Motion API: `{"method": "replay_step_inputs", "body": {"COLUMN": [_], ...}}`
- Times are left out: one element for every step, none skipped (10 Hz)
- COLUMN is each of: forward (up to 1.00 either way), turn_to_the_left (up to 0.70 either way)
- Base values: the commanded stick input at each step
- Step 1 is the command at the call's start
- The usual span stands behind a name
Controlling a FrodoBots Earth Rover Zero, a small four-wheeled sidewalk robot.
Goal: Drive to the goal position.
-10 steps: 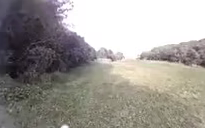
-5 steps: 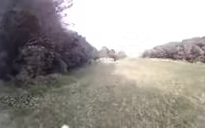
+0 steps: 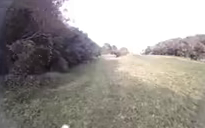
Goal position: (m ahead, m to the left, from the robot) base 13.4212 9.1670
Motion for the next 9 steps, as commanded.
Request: {"method": "replay_step_inputs", "body": {"forward": [0.85,0.85,0.85,0.85,0.85,0.85,0.85,0.85,0.85], "turn_to_the_left": [0.00,0.00,0.00,0.00,0.00,0.00,0.00,0.00,0.00]}}
